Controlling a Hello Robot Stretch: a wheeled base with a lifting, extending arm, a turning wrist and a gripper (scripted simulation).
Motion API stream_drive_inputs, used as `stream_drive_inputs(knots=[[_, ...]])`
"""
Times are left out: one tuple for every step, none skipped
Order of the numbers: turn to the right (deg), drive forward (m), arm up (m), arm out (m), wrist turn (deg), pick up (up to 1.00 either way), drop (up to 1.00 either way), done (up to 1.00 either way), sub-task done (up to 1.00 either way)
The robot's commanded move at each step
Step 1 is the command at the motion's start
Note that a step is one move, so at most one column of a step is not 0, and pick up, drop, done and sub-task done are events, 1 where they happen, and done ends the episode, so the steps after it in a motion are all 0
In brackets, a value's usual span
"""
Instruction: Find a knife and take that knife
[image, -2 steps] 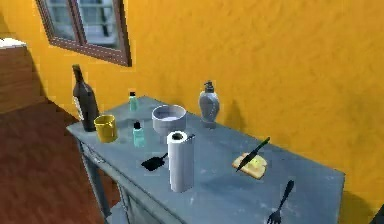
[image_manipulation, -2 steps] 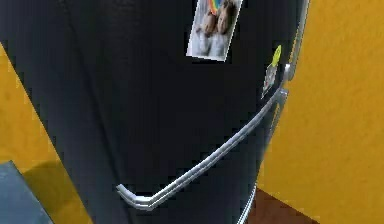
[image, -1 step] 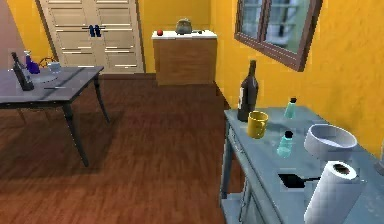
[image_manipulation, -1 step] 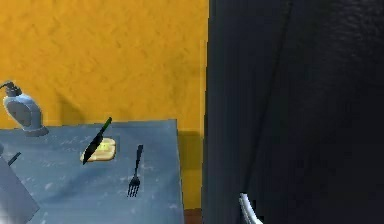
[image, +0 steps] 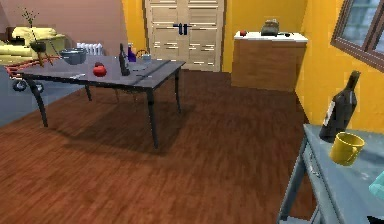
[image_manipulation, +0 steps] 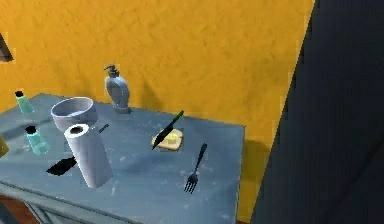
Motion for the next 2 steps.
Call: stream_drive_inputs(knots=[[0.0,0.0,0.5,0.0,0.0,0.0,0.0,0.0,0.0],[0.0,0.0,0.38,0.0,0.0,0.0,0.0,0.0,0.0]])
